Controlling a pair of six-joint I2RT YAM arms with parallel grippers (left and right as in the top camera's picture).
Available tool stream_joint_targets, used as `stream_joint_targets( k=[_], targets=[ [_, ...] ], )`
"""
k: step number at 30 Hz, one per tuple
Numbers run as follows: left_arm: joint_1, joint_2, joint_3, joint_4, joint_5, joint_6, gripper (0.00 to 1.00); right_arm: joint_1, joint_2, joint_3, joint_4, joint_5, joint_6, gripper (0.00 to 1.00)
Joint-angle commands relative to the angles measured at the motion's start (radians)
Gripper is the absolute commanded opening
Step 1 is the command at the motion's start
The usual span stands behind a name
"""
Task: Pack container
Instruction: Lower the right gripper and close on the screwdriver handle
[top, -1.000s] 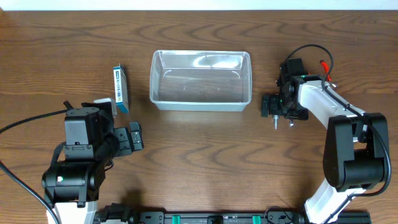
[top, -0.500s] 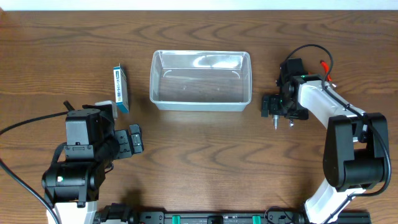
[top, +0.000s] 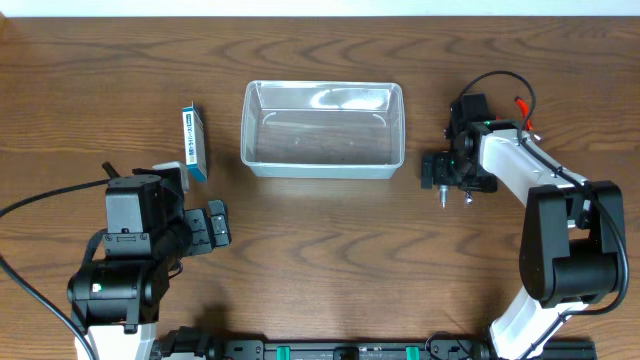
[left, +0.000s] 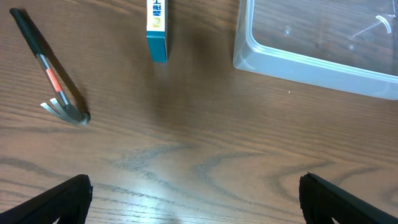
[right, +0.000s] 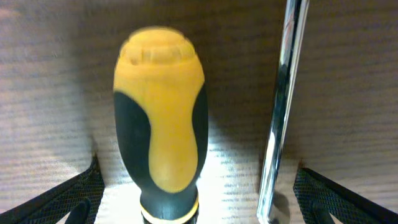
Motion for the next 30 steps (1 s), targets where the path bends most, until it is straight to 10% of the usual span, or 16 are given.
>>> stream_joint_targets(
  k=[1,30],
  targets=[
    [-0.003,-0.002,0.018,-0.003,-0.008,0.017,0.98,0.003,-0.008,0.03,-0.014,0.005,-0.033,0.99],
    [-0.003,-0.002,0.018,-0.003,-0.008,0.017,0.98,0.058,-0.036,0.044,-0.005,-0.07,-0.153,0.99]
  ],
)
